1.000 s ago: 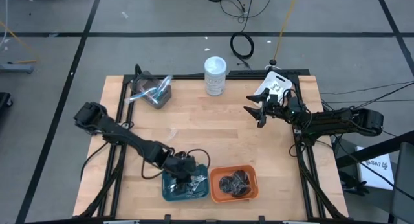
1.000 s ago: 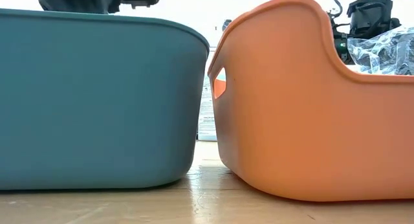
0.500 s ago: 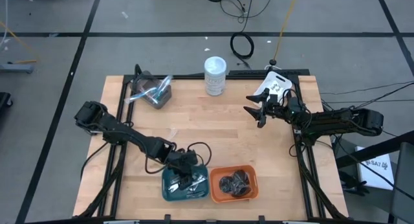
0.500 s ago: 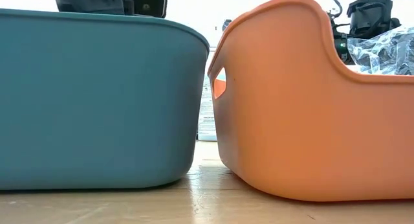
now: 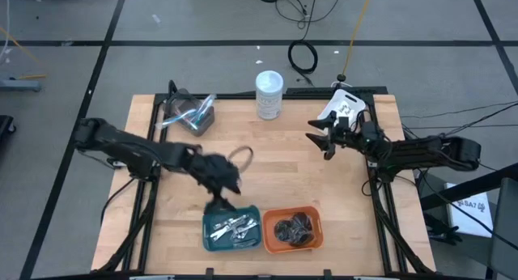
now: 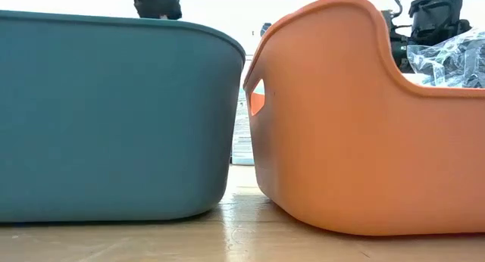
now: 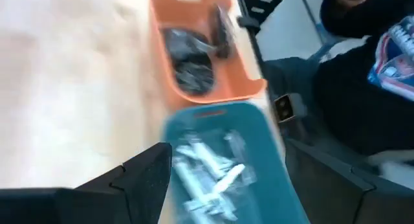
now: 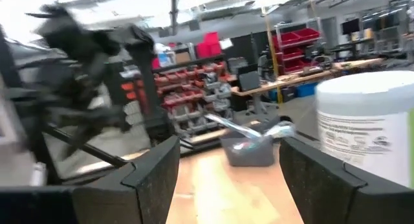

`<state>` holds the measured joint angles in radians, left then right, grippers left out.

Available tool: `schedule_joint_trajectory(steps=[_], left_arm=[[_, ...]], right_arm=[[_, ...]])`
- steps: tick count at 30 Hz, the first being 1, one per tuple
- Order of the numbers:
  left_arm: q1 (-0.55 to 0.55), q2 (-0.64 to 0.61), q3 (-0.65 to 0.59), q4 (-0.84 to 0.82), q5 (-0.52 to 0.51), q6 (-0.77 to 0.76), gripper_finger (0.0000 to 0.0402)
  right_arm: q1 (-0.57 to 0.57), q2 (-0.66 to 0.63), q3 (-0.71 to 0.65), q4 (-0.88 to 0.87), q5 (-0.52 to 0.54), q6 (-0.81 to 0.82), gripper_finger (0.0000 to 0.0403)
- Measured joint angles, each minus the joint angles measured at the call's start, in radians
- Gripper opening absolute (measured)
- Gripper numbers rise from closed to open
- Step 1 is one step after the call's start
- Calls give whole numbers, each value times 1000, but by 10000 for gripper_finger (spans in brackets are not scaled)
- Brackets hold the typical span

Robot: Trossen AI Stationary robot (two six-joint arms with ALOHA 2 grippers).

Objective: Pick & Place Travel size toiletries
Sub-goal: Return to Home Position

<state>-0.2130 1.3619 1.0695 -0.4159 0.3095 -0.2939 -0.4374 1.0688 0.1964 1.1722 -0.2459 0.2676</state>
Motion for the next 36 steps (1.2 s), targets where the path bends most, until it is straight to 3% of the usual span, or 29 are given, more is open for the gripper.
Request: schedule_joint_trajectory(steps=[2, 7, 14, 17, 21, 29, 33, 36], left_arm=[[35, -71, 0, -55, -43, 50, 294], [75, -203, 1, -121, -207, -27, 293], [82, -338, -1, -144, -304, 254, 293], [96, -396, -48, -58, -301, 335, 289], [156, -503, -200, 58, -221, 382, 285], [375, -823, -610, 352, -120, 294, 285], [432, -977, -739, 421, -73, 273, 287], [455, -1073, -791, 423, -78, 265, 286]], right_arm=[[0, -30, 7, -12, -36, 33, 251], [0, -144, 14, -106, -83, 73, 251], [0, -383, 14, -309, -82, 58, 251], [0, -484, 14, -420, -82, 52, 251], [1, -601, 37, -605, -109, 26, 251], [21, -710, 235, -1046, -123, -110, 251], [35, -754, 303, -1160, -114, -163, 251], [37, -808, 321, -1234, -35, -201, 251]])
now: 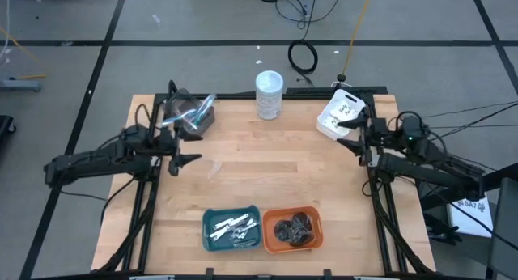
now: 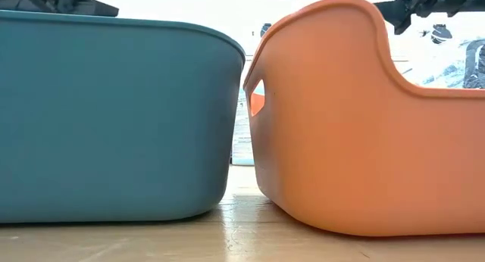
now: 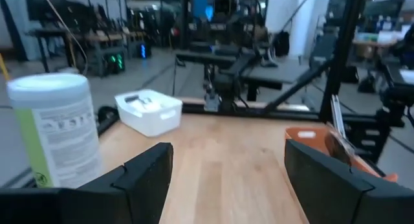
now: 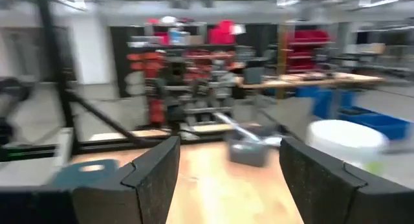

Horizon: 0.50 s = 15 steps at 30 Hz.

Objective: Pick & Place Travel size toiletries
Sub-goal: Return to Home Position

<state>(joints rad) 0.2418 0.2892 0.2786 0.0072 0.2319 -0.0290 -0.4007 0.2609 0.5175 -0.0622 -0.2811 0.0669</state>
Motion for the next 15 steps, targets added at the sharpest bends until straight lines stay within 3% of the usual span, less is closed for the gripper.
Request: schedule_joint_trajectory(steps=[5, 10, 15], left_arm=[[5, -108, -52, -7, -59, -2, 287], [5, -160, -111, -3, -194, -7, 294], [5, -163, -174, 94, -216, -3, 291]], right_arm=[[0, -95, -15, -107, 119, -18, 251], [0, -131, -98, -73, 121, -1, 251], [12, -131, -183, 22, 122, -5, 251]])
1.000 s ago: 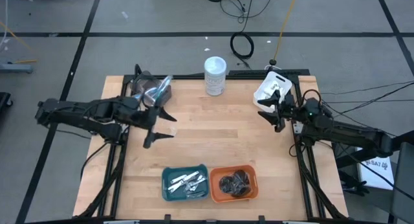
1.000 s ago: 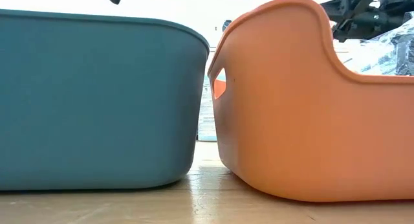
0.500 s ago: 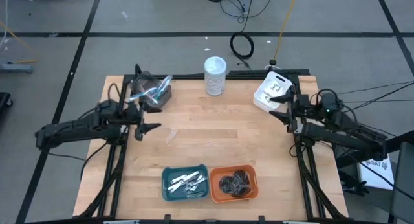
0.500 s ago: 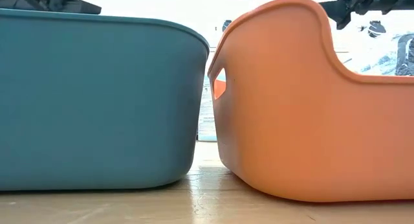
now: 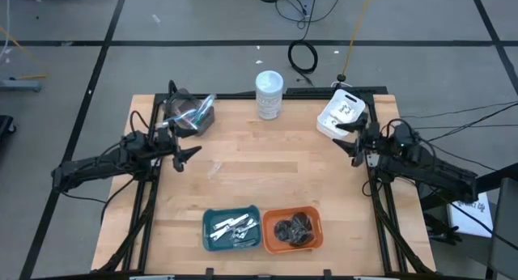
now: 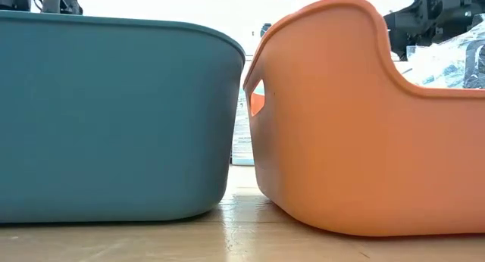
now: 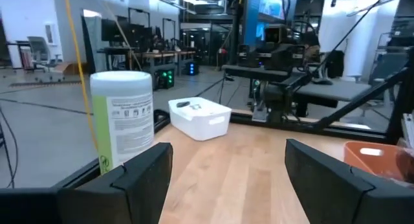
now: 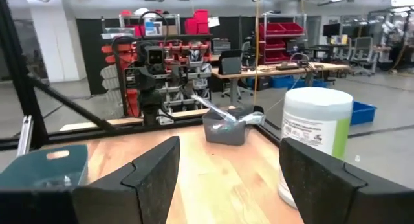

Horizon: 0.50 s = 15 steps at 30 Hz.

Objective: Pick & Place Travel size toiletries
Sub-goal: Return to Home Position

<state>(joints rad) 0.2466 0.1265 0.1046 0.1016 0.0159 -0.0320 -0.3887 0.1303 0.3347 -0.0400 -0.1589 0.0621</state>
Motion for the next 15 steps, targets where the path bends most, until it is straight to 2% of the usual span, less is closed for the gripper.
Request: schedule_joint_trajectory(steps=[6, 9, 15], left_arm=[[0, 0, -47, 25, -69, -15, 293], [0, -2, -59, 23, -78, -30, 296], [0, -4, -60, 23, -79, -30, 288]], right_arm=[[45, -16, -34, 35, 10, -48, 251], [77, -19, -66, 56, 75, -59, 251], [172, -19, -170, 211, 112, -2, 251]])
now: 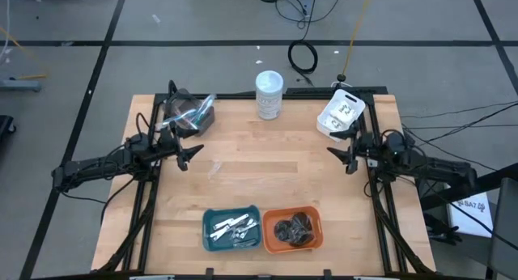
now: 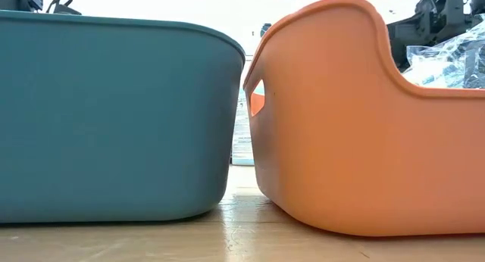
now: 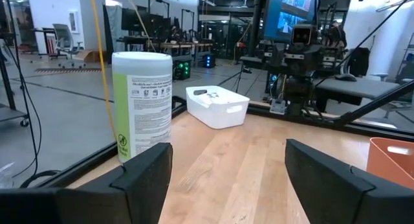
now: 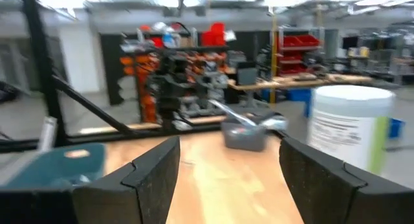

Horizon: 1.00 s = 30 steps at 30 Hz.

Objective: Pick & Place Travel size toiletries
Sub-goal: Return to Home Position

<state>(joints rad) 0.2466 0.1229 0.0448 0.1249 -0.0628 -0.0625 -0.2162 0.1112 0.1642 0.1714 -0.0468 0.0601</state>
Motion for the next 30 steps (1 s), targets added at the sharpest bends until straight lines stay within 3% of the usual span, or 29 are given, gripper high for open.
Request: schedule_joint_trajectory(steps=[7, 14, 18, 30], left_arm=[[0, 0, 0, -5, -1, -11, 283], [0, 0, 0, -77, -18, -43, 291], [0, 0, 0, -97, 15, -27, 289], [0, -1, 0, -107, 142, -1, 285]], right_arm=[[143, 1, -86, 117, 157, -67, 251], [282, -7, -88, 116, 191, -136, 251], [337, -11, -88, 101, 272, -152, 251], [364, -10, -90, -56, 274, 49, 251]])
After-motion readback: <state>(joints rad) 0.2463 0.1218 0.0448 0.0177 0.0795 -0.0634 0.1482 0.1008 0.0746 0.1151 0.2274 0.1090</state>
